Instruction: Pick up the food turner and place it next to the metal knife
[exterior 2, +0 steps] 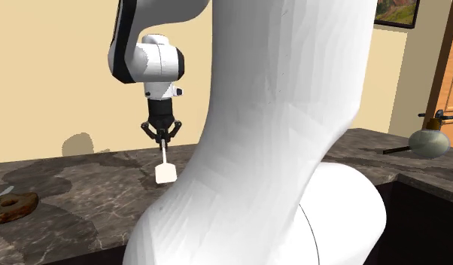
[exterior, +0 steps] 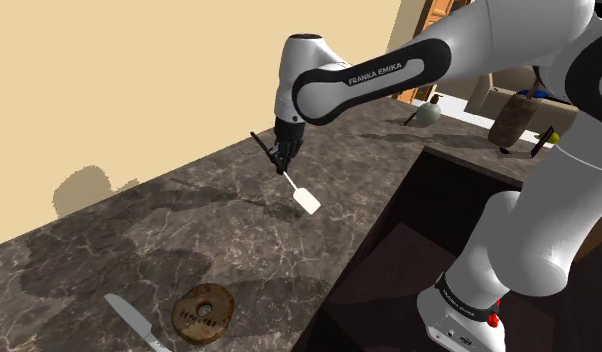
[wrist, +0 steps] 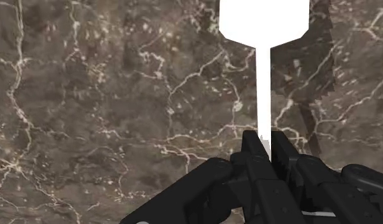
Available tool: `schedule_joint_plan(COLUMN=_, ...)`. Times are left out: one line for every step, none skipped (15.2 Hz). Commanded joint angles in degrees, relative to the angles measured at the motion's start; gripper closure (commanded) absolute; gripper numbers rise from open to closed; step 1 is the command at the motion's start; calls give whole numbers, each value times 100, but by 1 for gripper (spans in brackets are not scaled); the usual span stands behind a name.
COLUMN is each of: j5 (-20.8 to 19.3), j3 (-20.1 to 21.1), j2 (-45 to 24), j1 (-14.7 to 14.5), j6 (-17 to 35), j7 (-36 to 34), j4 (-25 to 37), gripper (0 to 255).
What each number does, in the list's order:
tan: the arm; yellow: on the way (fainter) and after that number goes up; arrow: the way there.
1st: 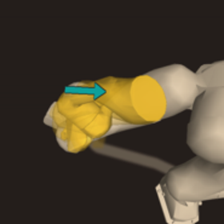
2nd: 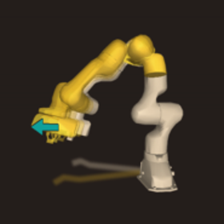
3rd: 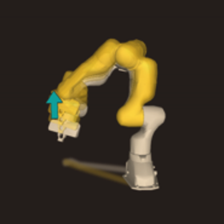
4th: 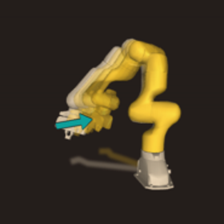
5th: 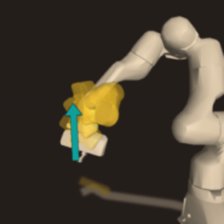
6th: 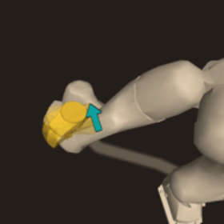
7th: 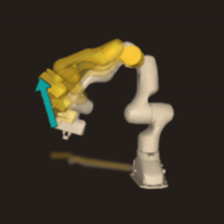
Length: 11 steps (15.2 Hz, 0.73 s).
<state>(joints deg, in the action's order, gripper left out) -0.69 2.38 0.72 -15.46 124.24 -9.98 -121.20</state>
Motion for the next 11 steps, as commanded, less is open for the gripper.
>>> schedule_joint_plan(j5=-6, j3=140, j2=188, j1=-136, j6=59, j7=-288, j4=-251, gripper=255)
schedule_joint_plan(j5=-6, j3=209, j2=259, j1=-200, j6=68, j7=-422, j4=-332, gripper=255)
schedule_joint_plan(j5=-5, j3=280, j2=325, j1=-264, j6=76, j7=-556, j4=-407, gripper=255)
schedule_joint_plan(j5=-2, j3=354, j2=386, j1=-328, j6=81, j7=-691, j4=-476, gripper=255)
schedule_joint_plan(j5=3, j3=429, j2=442, j1=-392, j6=86, j7=-827, j4=-538, gripper=255)
schedule_joint_plan(j5=8, j3=504, j2=494, j1=-457, j6=88, j7=-964, j4=-594, gripper=255)
schedule_joint_plan(j5=15, j3=582, j2=540, j1=-521, j6=89, j7=-1102, j4=-643, gripper=255)
schedule_joint_plan(j5=22, j3=661, j2=581, j1=-585, j6=89, j7=-1241, j4=-685, gripper=255)
schedule_joint_plan(j5=30, j3=741, j2=616, j1=-649, j6=88, j7=-1380, j4=-721, gripper=255)
schedule_joint_plan(j5=37, j3=821, j2=646, j1=-715, j6=85, j7=-1521, j4=-750, gripper=255)
schedule_joint_plan(j5=45, j3=903, j2=671, j1=-780, j6=82, j7=-1662, j4=-773, gripper=255)
